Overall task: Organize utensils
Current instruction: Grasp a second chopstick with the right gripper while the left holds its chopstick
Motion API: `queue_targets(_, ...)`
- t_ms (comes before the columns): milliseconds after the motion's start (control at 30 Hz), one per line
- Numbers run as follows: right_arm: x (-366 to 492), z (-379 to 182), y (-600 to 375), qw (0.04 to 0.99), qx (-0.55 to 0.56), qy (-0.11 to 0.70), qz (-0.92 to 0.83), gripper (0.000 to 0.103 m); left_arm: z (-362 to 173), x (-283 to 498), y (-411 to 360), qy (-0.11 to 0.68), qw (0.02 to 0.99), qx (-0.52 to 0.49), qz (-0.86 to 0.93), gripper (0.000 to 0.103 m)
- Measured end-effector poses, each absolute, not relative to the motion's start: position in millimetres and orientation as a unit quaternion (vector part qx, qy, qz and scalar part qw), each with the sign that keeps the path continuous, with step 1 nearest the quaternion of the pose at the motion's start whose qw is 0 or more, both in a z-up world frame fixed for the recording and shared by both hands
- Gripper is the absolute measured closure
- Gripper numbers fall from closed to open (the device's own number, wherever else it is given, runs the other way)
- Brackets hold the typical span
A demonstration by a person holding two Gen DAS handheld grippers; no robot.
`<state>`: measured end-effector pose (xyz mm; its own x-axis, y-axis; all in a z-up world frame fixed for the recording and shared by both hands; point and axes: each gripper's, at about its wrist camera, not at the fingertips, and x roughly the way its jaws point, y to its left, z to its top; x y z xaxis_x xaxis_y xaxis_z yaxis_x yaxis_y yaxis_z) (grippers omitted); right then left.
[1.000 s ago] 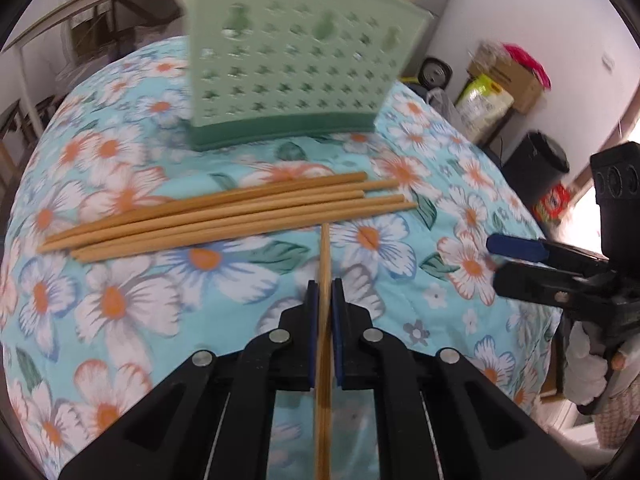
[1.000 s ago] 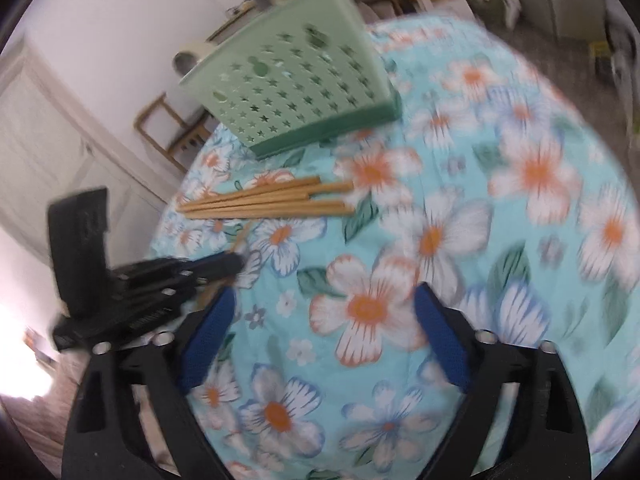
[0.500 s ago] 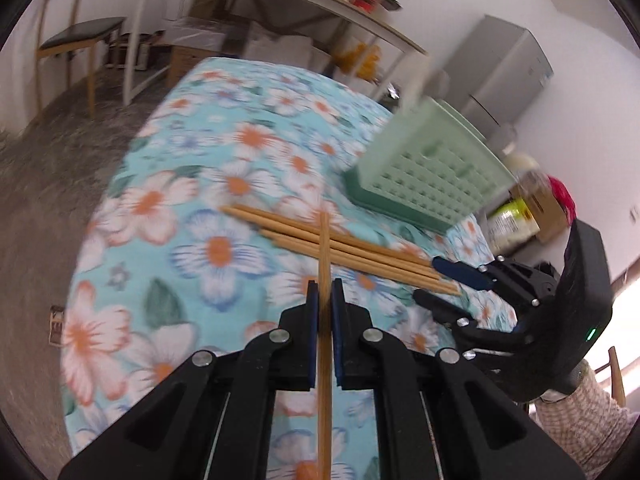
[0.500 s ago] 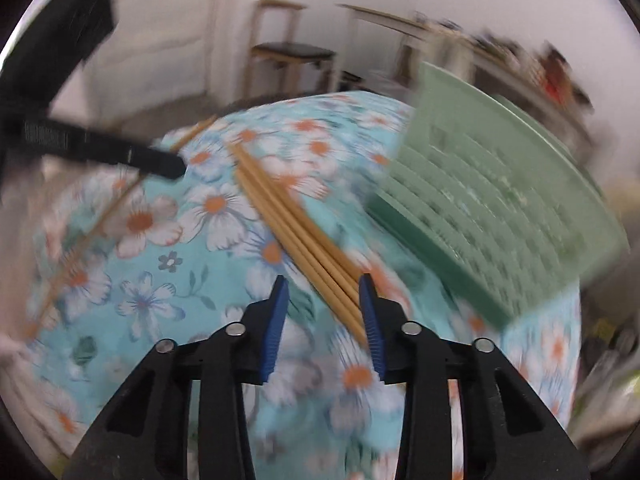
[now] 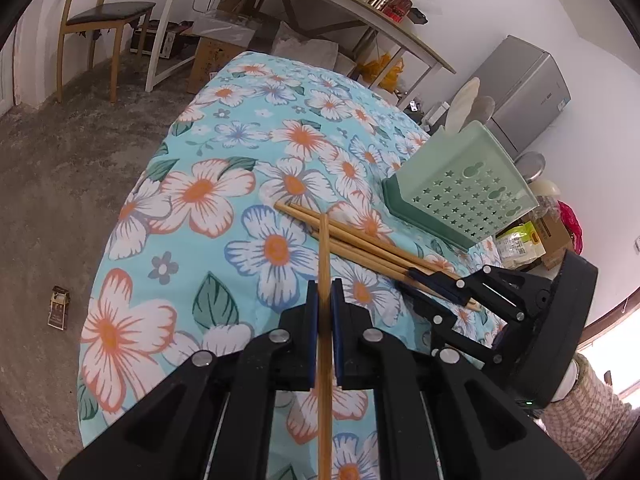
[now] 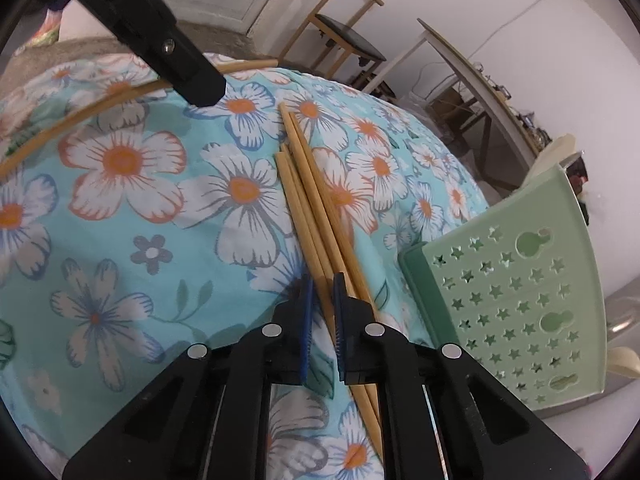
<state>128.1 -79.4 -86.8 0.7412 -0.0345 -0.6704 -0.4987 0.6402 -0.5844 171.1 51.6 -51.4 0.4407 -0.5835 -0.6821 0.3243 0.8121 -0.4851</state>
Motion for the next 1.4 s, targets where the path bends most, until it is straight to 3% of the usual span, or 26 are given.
queue_targets(233, 106.6, -69.9, -93.6, 0.853, -0.361, 0.353, 0.135, 0.098, -48.8, 169.0, 49.3, 0.451, 0.837, -0.141, -0.276, 0.097)
queue_targets(400, 89.6, -61.4, -121.0, 0.839, -0.242, 0.457, 0.172, 0.097, -47.4, 167.0, 44.3, 0.452, 0.835, -0.138, -0.281, 0.097)
queue_targets(467, 87.4, -61.3, -130.6, 0.828, -0.186, 0.494, 0.189, 0.081, -47.7, 166.4, 42.3, 0.453, 0.834, -0.137, -0.284, 0.097)
queue_targets(533, 89.6, -58.3, -141.4, 0.824, -0.129, 0.517, 0.194, 0.044, -48.1, 166.0, 40.6, 0.455, 0.833, -0.137, -0.284, 0.097)
queue_targets(767, 122.7, -67.4, -155.1, 0.798, -0.016, 0.576, 0.176, 0.020, -46.6, 164.1, 41.8, 0.454, 0.833, -0.141, -0.282, 0.097)
queue_targets(833, 127.6, -76.0, -150.7, 0.789, -0.002, 0.589, 0.175, 0.006, -47.1, 164.4, 44.1, 0.455, 0.833, -0.144, -0.279, 0.097)
queue_targets(1133, 126.0, -86.0, -115.0, 0.804, -0.067, 0.571, 0.151, 0.006, -48.9, 164.9, 50.3, 0.460, 0.831, -0.151, -0.275, 0.097)
queue_targets(1400, 119.1, -85.3, -129.4, 0.816, 0.005, 0.548, 0.183, 0.006, -48.6, 164.8, 50.2, 0.460, 0.830, -0.151, -0.276, 0.097)
